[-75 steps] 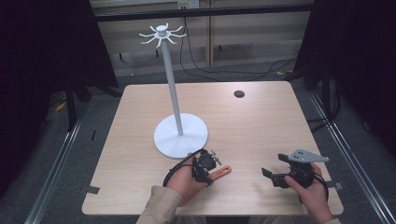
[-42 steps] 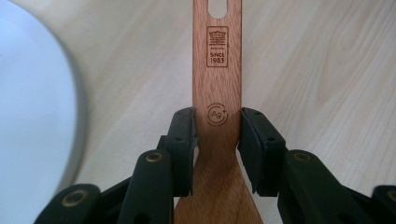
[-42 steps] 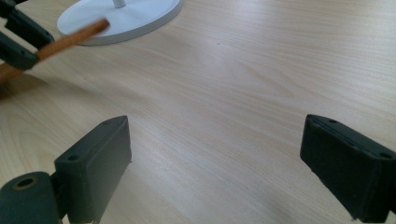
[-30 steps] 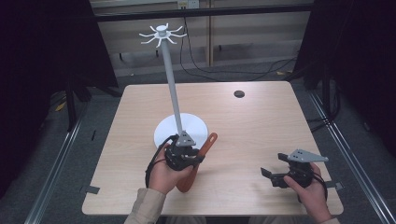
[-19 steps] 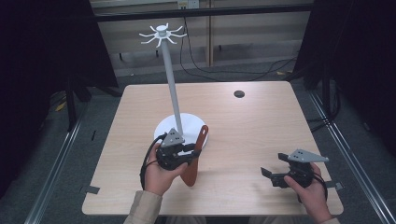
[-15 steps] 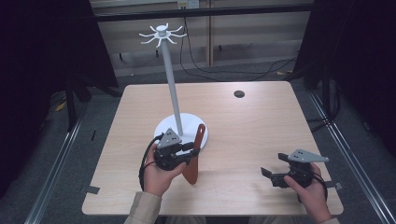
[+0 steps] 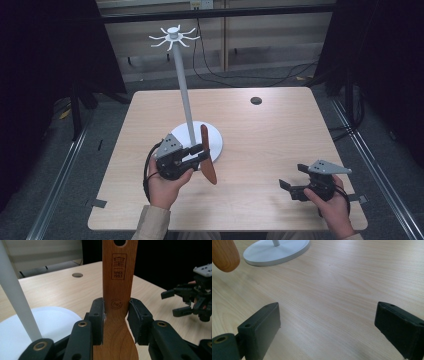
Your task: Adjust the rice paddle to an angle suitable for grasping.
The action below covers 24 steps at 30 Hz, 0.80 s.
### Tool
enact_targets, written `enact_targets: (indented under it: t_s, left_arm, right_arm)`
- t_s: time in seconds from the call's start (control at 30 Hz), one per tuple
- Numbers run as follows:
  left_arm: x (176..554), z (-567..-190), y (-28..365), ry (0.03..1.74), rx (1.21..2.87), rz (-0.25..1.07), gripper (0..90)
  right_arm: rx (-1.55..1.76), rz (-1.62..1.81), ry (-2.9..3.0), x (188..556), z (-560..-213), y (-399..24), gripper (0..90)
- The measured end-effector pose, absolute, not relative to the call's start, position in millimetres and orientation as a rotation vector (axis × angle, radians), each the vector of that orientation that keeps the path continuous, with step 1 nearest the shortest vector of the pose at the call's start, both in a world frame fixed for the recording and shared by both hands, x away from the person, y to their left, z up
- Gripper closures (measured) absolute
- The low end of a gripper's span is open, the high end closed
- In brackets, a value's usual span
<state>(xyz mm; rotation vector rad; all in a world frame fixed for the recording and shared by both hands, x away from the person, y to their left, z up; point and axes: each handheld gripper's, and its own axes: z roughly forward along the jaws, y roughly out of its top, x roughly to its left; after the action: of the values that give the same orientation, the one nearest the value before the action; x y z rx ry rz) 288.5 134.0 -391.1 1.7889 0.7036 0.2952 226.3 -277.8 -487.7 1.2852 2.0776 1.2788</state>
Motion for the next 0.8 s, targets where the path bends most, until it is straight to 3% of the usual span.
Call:
enact_targets:
  t_s: [0.8]
  left_arm:
    - [287.3,-353.6,146.6,0.722,1.616,0.415,66.3]
  right_arm:
    - [1.276,1.287,2.074,226.3,-486.7,-276.8,5.6]
